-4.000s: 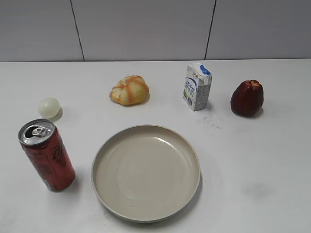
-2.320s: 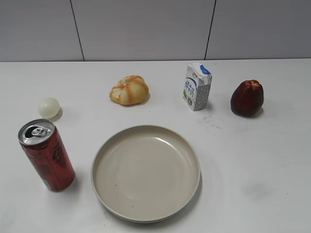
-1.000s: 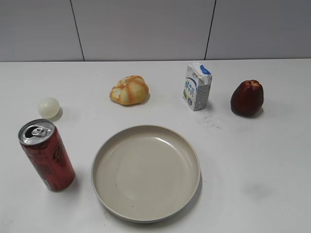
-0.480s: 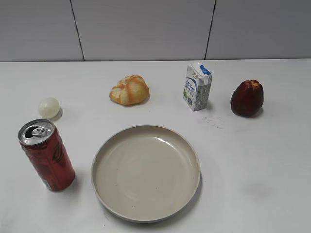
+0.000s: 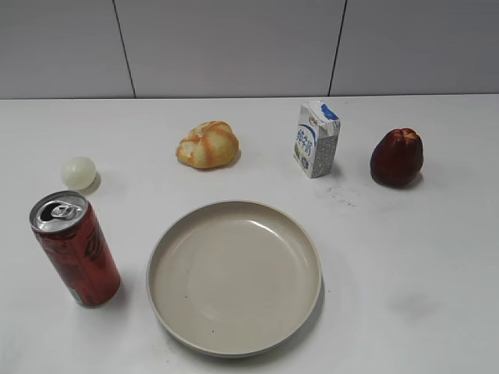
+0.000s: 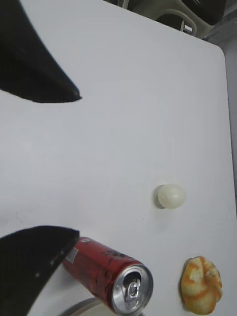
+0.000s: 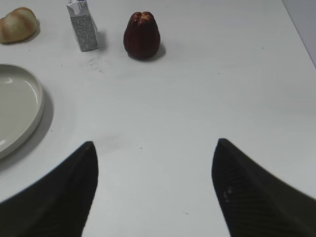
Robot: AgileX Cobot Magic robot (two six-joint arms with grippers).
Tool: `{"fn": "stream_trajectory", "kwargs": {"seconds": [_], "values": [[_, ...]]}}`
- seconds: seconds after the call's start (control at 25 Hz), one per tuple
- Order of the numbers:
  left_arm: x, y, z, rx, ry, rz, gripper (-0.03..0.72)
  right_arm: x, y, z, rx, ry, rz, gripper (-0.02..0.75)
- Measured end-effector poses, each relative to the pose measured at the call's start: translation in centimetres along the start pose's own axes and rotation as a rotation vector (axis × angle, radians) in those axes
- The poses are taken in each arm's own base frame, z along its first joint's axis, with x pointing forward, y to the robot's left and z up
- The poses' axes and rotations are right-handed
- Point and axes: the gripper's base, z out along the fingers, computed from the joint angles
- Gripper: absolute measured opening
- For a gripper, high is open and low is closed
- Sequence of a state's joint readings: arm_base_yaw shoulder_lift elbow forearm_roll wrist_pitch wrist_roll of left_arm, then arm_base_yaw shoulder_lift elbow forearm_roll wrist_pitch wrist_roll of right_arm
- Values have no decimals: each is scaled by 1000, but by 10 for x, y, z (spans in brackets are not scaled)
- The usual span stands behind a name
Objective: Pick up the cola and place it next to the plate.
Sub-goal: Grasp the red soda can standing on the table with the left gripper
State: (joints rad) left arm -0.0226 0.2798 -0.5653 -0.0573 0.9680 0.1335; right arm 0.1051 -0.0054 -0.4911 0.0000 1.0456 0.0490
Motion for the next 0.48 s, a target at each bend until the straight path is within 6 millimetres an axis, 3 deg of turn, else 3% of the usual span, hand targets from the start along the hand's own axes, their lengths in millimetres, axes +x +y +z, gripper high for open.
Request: {"fn": "stream_trajectory", "kwargs": {"seconds": [0.48], "values": [[0, -1, 0, 15, -7, -11, 590, 0, 0, 0, 0, 0, 0, 575]]}}
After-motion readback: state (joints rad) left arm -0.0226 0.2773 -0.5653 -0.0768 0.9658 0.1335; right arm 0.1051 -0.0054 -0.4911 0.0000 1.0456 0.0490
